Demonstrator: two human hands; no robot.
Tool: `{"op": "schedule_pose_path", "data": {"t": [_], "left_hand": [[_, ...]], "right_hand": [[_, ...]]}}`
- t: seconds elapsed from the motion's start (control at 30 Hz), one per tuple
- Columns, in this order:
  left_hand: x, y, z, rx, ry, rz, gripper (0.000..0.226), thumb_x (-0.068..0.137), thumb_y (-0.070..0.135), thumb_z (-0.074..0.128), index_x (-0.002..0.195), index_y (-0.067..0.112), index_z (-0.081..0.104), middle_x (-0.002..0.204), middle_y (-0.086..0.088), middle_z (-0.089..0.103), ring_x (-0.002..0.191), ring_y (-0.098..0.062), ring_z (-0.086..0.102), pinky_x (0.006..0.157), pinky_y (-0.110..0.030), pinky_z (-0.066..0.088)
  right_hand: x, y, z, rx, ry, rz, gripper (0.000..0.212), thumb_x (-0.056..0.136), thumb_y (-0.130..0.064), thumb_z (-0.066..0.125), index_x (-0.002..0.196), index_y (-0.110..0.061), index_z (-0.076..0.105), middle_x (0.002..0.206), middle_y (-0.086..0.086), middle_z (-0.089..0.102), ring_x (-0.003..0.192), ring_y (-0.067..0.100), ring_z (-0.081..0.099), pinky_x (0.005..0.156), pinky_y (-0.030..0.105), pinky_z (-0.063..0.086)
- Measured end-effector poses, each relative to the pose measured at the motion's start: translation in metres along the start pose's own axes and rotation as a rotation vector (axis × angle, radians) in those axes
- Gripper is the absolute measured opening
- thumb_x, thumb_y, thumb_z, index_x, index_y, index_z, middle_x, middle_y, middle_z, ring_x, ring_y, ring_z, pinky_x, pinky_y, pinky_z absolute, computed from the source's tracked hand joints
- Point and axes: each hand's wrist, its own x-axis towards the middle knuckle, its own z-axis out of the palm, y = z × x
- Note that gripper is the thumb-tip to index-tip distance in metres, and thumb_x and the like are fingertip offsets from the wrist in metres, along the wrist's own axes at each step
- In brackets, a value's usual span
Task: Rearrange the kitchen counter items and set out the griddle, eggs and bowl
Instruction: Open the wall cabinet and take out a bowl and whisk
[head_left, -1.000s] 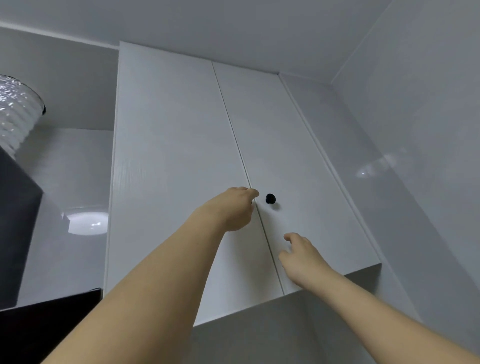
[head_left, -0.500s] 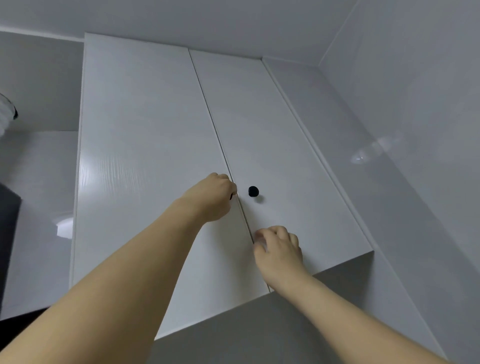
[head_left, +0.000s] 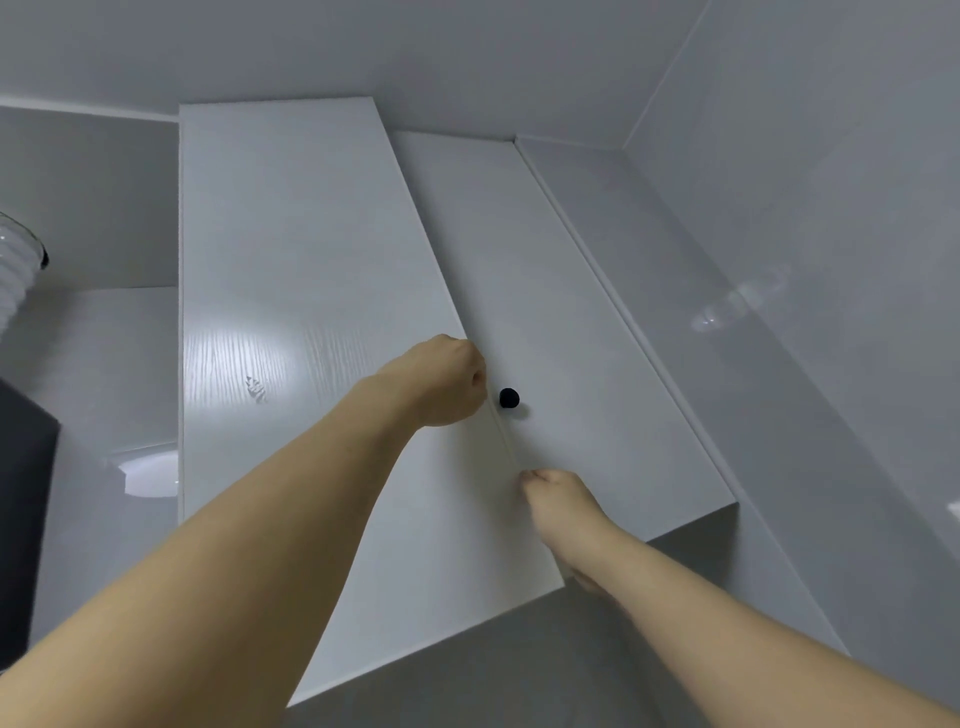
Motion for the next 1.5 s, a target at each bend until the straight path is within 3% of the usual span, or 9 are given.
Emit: {"op": "schedule_pose_path", "data": {"t": [0.1,0.27,0.37,0.43,0.53,0.77,0.9,1.03,1.5], "left_hand": [[-0.009,0.006,-0.015,-0.037,0.071,0.017,0.028,0.083,0.022,0.051,0.059,0.008,0.045,0.061,-0.004,0.043,0.056,-0.023,0.038,0.050,-0.029,0.033],[-0.017,0.013,-0.032,0.007,0.184,0.041,0.036,0.088,0.025,0.052,0.057,0.009,0.043,0.060,-0.008,0.049,0.062,-0.030,0.052,0.051,-0.032,0.039],[-0.025,0.023,-0.043,0.084,0.271,0.052,0.031,0.093,0.029,0.051,0.066,0.014,0.047,0.074,-0.002,0.052,0.074,-0.028,0.055,0.053,-0.028,0.035],[-0.032,0.030,-0.050,0.065,0.318,0.060,0.019,0.095,0.035,0.052,0.091,0.017,0.057,0.097,0.002,0.054,0.091,-0.022,0.054,0.063,-0.029,0.040],[-0.043,0.038,-0.063,0.089,0.293,0.016,0.039,0.095,0.044,0.052,0.126,0.022,0.055,0.129,0.002,0.044,0.117,-0.022,0.042,0.071,-0.032,0.042],[-0.075,0.038,-0.106,0.123,0.271,-0.072,0.042,0.097,0.041,0.047,0.130,0.017,0.055,0.146,0.003,0.032,0.130,-0.024,0.032,0.072,-0.034,0.044],[-0.099,0.026,-0.126,0.016,0.263,-0.071,0.050,0.099,0.040,0.045,0.141,0.014,0.043,0.160,0.001,0.017,0.142,-0.023,0.027,0.098,-0.042,0.046],[-0.130,0.015,-0.151,-0.098,0.244,-0.120,0.061,0.101,0.041,0.045,0.153,0.018,0.022,0.163,0.007,0.006,0.143,-0.021,0.030,0.106,-0.040,0.040],[-0.221,-0.028,-0.218,-0.023,0.259,-0.236,0.047,0.102,0.030,0.043,0.143,0.009,0.033,0.152,0.004,0.025,0.110,-0.027,0.055,0.068,-0.032,0.036]], "right_hand": [[-0.008,-0.013,-0.005,0.017,0.009,0.016,0.034,0.099,-0.028,0.040,0.068,-0.015,0.043,0.063,-0.001,0.038,0.057,0.016,0.036,0.052,0.026,0.028],[-0.023,-0.024,-0.017,0.031,0.018,-0.029,0.042,0.099,-0.035,0.044,0.063,-0.020,0.028,0.058,-0.003,0.027,0.053,0.015,0.028,0.052,0.029,0.022],[-0.037,-0.033,-0.024,0.019,0.026,-0.061,0.045,0.099,-0.036,0.046,0.063,-0.021,0.024,0.057,-0.004,0.023,0.053,0.015,0.024,0.053,0.030,0.020],[-0.047,-0.039,-0.027,0.023,0.023,-0.082,0.044,0.098,-0.037,0.047,0.064,-0.020,0.025,0.058,-0.004,0.022,0.054,0.015,0.023,0.054,0.030,0.019],[-0.063,-0.053,-0.029,0.027,0.023,-0.103,0.038,0.097,-0.039,0.049,0.070,-0.017,0.036,0.059,-0.002,0.029,0.057,0.016,0.029,0.055,0.029,0.025],[-0.103,-0.084,-0.031,0.135,-0.024,-0.190,0.039,0.091,-0.038,0.061,0.085,0.001,0.060,0.067,0.009,0.046,0.064,0.021,0.043,0.063,0.033,0.038],[-0.131,-0.105,-0.030,0.167,-0.083,-0.229,0.029,0.091,-0.032,0.063,0.087,-0.004,0.069,0.082,0.022,0.065,0.072,0.023,0.056,0.068,0.035,0.047],[-0.160,-0.126,-0.024,0.274,-0.179,-0.177,0.015,0.090,-0.024,0.066,0.089,-0.010,0.071,0.079,0.002,0.072,0.065,0.008,0.065,0.058,0.022,0.051],[-0.213,-0.183,0.043,0.136,-0.526,-0.200,0.020,0.093,-0.036,0.059,0.098,-0.022,0.073,0.091,0.004,0.075,0.085,0.025,0.070,0.081,0.046,0.057]]}}
